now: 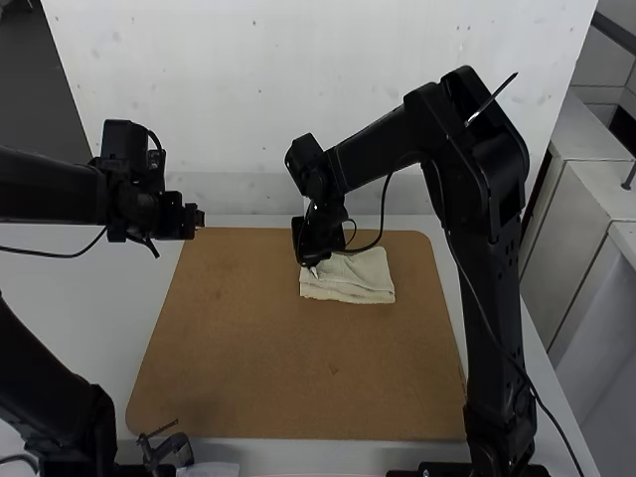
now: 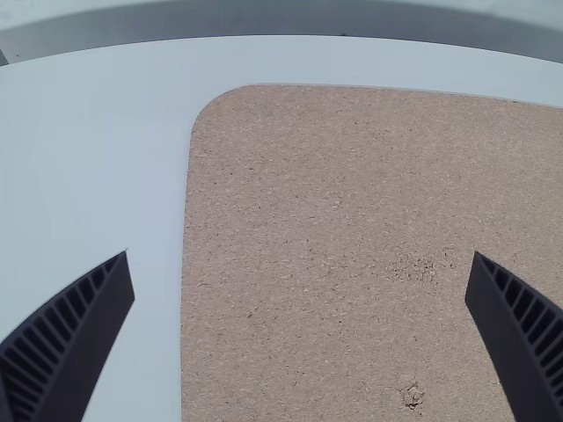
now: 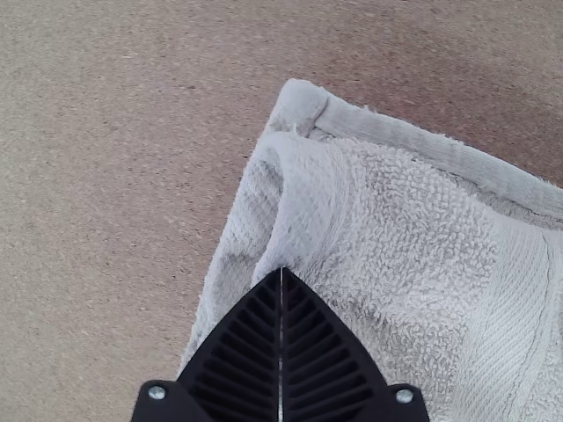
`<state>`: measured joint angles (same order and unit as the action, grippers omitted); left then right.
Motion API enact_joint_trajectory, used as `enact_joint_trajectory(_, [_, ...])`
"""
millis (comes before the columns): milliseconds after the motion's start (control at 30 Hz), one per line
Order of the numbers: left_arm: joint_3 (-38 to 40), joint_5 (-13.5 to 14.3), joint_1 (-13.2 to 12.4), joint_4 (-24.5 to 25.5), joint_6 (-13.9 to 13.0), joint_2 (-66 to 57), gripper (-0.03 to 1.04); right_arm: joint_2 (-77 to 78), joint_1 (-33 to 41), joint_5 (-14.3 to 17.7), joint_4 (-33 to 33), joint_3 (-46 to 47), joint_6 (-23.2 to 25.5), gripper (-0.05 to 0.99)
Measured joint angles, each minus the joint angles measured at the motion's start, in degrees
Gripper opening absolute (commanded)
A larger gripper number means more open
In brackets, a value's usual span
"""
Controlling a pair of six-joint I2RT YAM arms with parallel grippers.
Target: Fold the towel.
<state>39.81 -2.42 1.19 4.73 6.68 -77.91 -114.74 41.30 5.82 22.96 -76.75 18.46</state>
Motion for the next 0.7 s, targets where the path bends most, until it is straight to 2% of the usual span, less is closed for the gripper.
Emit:
enact_joint_trajectory(333, [0.0, 0.0, 0.0, -0.1, 0.0, 0.0, 0.97, -1.8, 2.1, -0.2, 0.1, -1.5, 0.0, 0.02])
enact_joint_trajectory(367, [0.0, 0.0, 0.0, -0.1, 0.0, 0.0, 0.97, -1.8, 2.1, -0.2, 0.2, -1.5, 0.0, 0.08])
enact_joint_trajectory(467, [0.0, 0.0, 0.0, -0.1, 0.0, 0.0, 0.97, -1.8, 1.9, -0.1, 0.3, -1.5, 0.3, 0.36])
enact_joint_trajectory(533, [0.0, 0.0, 0.0, -0.1, 0.0, 0.0, 0.97, -1.8, 1.7, 0.0, 0.4, -1.5, 0.4, 0.42])
enact_joint_trajectory(600, [0.0, 0.0, 0.0, -0.2, 0.0, 0.0, 0.97, -1.3, 1.1, 0.0, 0.8, -1.5, 0.4, 0.53])
enact_joint_trajectory(633, [0.0, 0.0, 0.0, -0.2, 0.0, 0.0, 0.97, -0.8, 0.7, 0.1, 1.0, -1.5, 0.4, 0.63])
enact_joint_trajectory(700, [0.0, 0.0, 0.0, -0.3, 0.0, 0.0, 0.97, 1.1, -0.5, 0.1, 1.4, -1.4, 0.3, 0.91])
